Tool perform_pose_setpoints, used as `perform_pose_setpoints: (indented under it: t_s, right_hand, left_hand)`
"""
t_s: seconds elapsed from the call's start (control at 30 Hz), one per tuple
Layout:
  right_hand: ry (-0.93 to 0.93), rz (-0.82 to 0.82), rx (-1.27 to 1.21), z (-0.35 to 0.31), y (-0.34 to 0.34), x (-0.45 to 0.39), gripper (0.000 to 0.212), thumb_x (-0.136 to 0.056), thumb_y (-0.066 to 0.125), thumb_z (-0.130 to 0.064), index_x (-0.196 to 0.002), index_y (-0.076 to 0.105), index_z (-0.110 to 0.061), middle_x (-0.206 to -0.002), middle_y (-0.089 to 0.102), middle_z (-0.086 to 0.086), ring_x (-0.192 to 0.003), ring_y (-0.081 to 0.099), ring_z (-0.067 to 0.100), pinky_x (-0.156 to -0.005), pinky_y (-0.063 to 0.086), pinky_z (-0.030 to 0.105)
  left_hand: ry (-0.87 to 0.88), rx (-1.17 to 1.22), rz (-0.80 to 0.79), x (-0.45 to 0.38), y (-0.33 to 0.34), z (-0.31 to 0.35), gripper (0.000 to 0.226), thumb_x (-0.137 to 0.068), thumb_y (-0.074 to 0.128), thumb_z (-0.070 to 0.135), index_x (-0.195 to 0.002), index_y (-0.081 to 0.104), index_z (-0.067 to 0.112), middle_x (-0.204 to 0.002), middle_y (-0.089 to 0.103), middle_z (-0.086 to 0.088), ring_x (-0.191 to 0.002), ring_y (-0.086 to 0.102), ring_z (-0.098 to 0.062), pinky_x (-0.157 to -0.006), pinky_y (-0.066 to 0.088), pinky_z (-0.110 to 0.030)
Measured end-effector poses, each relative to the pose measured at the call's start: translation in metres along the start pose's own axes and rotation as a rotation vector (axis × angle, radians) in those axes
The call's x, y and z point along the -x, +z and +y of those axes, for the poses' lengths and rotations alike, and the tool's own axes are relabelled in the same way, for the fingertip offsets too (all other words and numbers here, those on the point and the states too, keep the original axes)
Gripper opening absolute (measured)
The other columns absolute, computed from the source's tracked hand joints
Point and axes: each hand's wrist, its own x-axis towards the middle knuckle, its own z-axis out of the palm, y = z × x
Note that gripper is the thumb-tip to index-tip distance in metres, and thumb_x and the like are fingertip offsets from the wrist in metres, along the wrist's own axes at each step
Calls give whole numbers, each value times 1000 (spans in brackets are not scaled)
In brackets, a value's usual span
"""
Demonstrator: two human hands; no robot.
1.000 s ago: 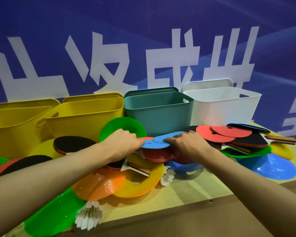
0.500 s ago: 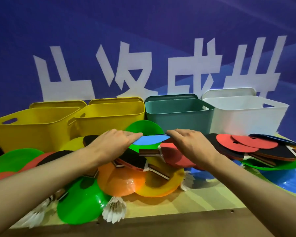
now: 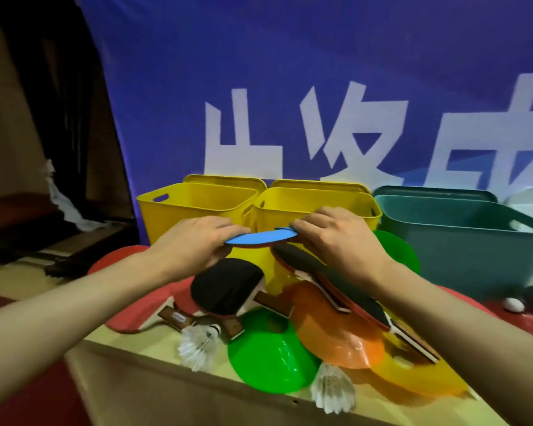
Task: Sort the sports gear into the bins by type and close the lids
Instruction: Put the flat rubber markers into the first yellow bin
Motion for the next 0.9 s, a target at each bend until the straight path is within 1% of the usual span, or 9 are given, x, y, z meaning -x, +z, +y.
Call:
perform_pose_setpoints:
  t_s: [0.13, 0.33, 0.4, 0.47, 0.5, 0.57, 0.63, 0.7, 0.9]
  right_hand:
    - [1, 72, 59, -9, 17, -57, 39, -90, 73, -37, -125, 63, -22, -107, 70, -3, -98, 48, 24, -74, 42, 39]
    - [94, 165, 52, 5, 41, -173, 34, -94, 68, -29, -127, 66, -18, -112, 72, 3, -99, 52, 27, -71, 31, 35]
    - [129, 95, 15, 3, 64, -205, 32, -98, 64, -25, -130, 64, -21, -116, 71, 3, -107, 51, 28, -76, 31, 37]
    - [178, -181, -19, -5, 98, -220, 43, -101, 58, -30, -144, 51, -30, -138, 59, 4, -131, 42, 31, -100, 33, 54]
    - [224, -391, -15, -10, 114, -222, 55, -100, 59, -35, -151, 39, -34, -153, 45, 6, -144, 30, 35, -109, 22, 68]
    - [298, -685, 19, -16, 139, -214, 70, -98, 64, -36, -157, 27, -36, -167, 20, 9, -153, 9, 44, -108, 5, 81]
    - [286, -725, 6, -16, 147, -195, 58, -99, 63, -24, -151, 41, -33, -164, 28, 8, -151, 12, 45, -108, 12, 82]
    - [243, -613, 17, -11, 139, -171, 49, -99, 60, -21, -145, 50, -32, -151, 48, 6, -144, 30, 40, -107, 26, 76]
    - [227, -489, 24, 21, 83, -102, 30, -100, 50, -37, -126, 64, -31, -125, 63, 0, -121, 54, 29, -92, 48, 48]
  left_hand:
    - [-33, -126, 103, 4, -11, -49, 50, -82, 79, 19, -130, 67, 26, -99, 55, -3, -83, 62, -27, -52, 51, -35]
    - [-232, -209, 211, -30, -36, -142, 44, -88, 73, 22, -131, 64, 31, -105, 48, -4, -80, 60, -31, -52, 51, -41]
    - [-343, -227, 186, -40, -23, -174, 43, -91, 70, 17, -132, 64, 30, -107, 49, -5, -84, 60, -32, -56, 50, -41]
    - [-520, -216, -88, -42, 5, -198, 62, -92, 63, 8, -149, 47, 29, -127, 46, -9, -106, 59, -35, -78, 55, -49]
    - [-611, -216, -314, -40, 21, -205, 77, -93, 57, 3, -159, 26, 30, -146, 36, -14, -125, 51, -41, -95, 51, -52]
    - [-764, -211, -636, -31, 48, -210, 96, -94, 47, -1, -160, -14, 30, -166, 2, -21, -146, 26, -50, -114, 36, -52]
    - [-751, -179, -655, -24, 63, -208, 100, -92, 49, 0, -158, -20, 30, -166, 1, -20, -145, 25, -50, -115, 36, -53]
    - [-653, -159, -592, -23, 67, -202, 94, -91, 51, 7, -161, -7, 31, -161, 14, -17, -138, 31, -47, -111, 38, -55]
    - [-431, -63, -541, -52, 54, -138, 76, -96, 49, 20, -161, 12, 33, -161, 24, -11, -143, 28, -39, -114, 36, -53]
